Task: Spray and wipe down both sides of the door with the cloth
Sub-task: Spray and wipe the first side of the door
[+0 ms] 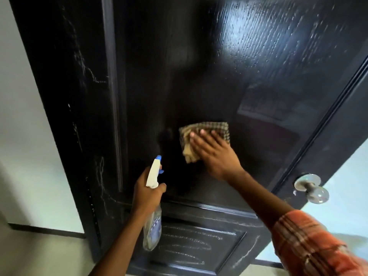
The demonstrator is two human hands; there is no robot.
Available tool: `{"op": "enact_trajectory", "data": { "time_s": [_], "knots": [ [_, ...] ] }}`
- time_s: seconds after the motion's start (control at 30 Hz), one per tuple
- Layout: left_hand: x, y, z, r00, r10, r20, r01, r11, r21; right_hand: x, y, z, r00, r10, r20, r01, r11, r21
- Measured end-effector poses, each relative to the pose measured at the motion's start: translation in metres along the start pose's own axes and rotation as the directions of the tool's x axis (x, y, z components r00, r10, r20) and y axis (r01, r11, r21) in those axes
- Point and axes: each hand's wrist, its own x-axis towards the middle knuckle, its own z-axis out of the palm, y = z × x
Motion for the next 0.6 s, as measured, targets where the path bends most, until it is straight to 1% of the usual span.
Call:
{"op": "enact_trajectory", "data": {
  "time_s": [0.03, 0.07, 0.1, 0.13, 0.17, 0.2, 0.23, 0.3, 0.33, 0.37, 0.4, 0.43, 0.47, 0.53, 0.57, 0.6],
  "knots": [
    [-0.001, 0.005, 0.003, 1.0, 0.003, 0.008, -0.003, 1.0, 0.005, -0.014, 0.0, 0.004, 0.997, -0.063, 0.045, 0.064, 0.998, -0.01],
    [0.0, 0.009, 0.007, 1.0, 0.007, 0.012, -0.007, 1.0, 0.009, -0.02, 0.005, 0.003, 0.993, -0.096, 0.071, 0.097, 0.995, -0.017],
    [0.0, 0.013, 0.01, 1.0, 0.014, 0.016, -0.014, 1.0, 0.015, -0.02, 0.015, -0.001, 0.993, -0.089, 0.077, 0.091, 0.996, -0.024],
    [0.0, 0.017, 0.012, 0.999, 0.024, 0.024, -0.024, 0.999, 0.022, -0.016, 0.027, -0.008, 0.998, -0.046, 0.054, 0.048, 0.998, -0.037],
    [0.0, 0.02, 0.015, 0.999, 0.037, 0.035, -0.038, 0.999, 0.029, -0.01, 0.043, -0.017, 1.0, 0.03, 0.0, -0.03, 0.998, -0.048],
    [0.001, 0.023, 0.017, 0.998, 0.046, 0.044, -0.047, 0.998, 0.033, -0.002, 0.06, -0.028, 0.989, 0.139, -0.058, -0.141, 0.989, -0.038],
    [0.001, 0.026, 0.019, 0.997, 0.05, 0.05, -0.052, 0.998, 0.035, 0.005, 0.079, -0.041, 0.959, 0.26, -0.109, -0.263, 0.965, -0.012],
    [0.002, 0.031, 0.024, 0.998, 0.045, 0.051, -0.047, 0.998, 0.031, 0.015, 0.109, -0.06, 0.864, 0.459, -0.208, -0.458, 0.887, 0.054],
    [0.002, 0.034, 0.027, 0.998, 0.042, 0.05, -0.043, 0.999, 0.03, 0.017, 0.113, -0.063, 0.822, 0.516, -0.24, -0.511, 0.855, 0.086],
    [0.002, 0.036, 0.029, 0.998, 0.041, 0.054, -0.042, 0.999, 0.031, 0.016, 0.108, -0.063, 0.803, 0.539, -0.254, -0.532, 0.841, 0.101],
    [0.002, 0.038, 0.031, 0.997, 0.043, 0.062, -0.045, 0.999, 0.028, 0.011, 0.098, -0.055, 0.81, 0.529, -0.253, -0.521, 0.848, 0.103],
    [0.002, 0.041, 0.033, 0.996, 0.051, 0.077, -0.053, 0.998, 0.024, 0.001, 0.083, -0.043, 0.843, 0.488, -0.227, -0.479, 0.873, 0.097],
    [0.001, 0.042, 0.035, 0.995, 0.056, 0.088, -0.058, 0.998, 0.02, -0.013, 0.067, -0.028, 0.891, 0.418, -0.178, -0.41, 0.909, 0.08],
    [0.0, 0.048, 0.04, 0.993, 0.054, 0.103, -0.055, 0.998, 0.008, -0.048, 0.042, -0.006, 0.971, 0.238, -0.021, -0.237, 0.971, 0.011],
    [-0.001, 0.05, 0.041, 0.993, 0.05, 0.107, -0.051, 0.999, 0.004, -0.063, 0.039, 0.0, 0.986, 0.161, 0.051, -0.16, 0.987, -0.019],
    [-0.002, 0.051, 0.042, 0.992, 0.054, 0.113, -0.054, 0.999, 0.001, -0.072, 0.044, 0.0, 0.99, 0.108, 0.091, -0.105, 0.994, -0.036]
  ]
}}
